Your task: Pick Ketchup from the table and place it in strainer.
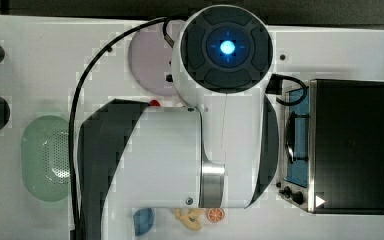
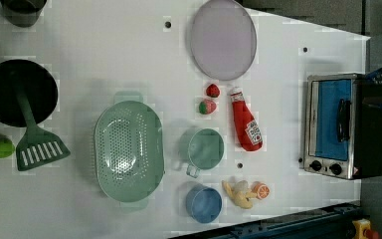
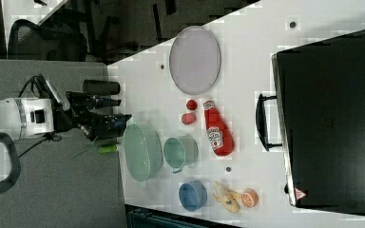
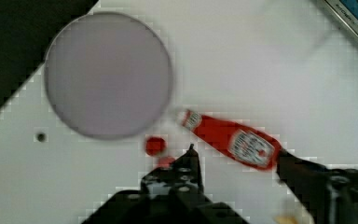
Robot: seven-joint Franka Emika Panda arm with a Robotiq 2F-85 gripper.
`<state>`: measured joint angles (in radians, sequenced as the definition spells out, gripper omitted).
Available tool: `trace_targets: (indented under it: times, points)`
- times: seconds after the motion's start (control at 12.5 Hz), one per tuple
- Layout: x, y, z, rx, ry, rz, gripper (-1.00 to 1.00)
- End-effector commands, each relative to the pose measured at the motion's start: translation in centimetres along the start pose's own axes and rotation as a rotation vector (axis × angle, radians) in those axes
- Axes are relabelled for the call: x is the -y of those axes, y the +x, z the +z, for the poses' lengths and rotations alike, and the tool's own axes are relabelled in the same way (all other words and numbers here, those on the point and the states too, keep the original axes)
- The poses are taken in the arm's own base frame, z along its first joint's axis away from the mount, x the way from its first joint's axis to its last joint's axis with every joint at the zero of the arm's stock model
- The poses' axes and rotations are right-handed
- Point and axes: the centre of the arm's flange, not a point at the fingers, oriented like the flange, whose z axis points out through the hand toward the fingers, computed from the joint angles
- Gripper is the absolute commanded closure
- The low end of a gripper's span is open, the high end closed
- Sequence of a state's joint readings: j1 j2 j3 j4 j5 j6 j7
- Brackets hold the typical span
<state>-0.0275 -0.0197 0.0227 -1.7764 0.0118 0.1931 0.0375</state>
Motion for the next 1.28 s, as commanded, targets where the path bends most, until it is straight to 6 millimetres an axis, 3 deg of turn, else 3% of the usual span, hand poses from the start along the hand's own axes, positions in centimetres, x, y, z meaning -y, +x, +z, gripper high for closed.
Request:
trace_targets:
  times: [0.08,0.24,0.72,0.96,1.28]
  points:
    - [-5.6,-3.2,-5.0,0.010,-0.019,0.020,-0.59]
    - [-5.3,-3.2,-3.7,0.024,-0.033,0.015,-0.99]
    - [-3.9,-2.9,5.7,0.069,-0.074,-0.057,-1.00]
    - [-3.6,-3.2,10.5,0.085,-0.071,-0.276,-1.00]
    - [-4.7,-4.1,16.8,0.109,-0.067,-0.700,-1.00]
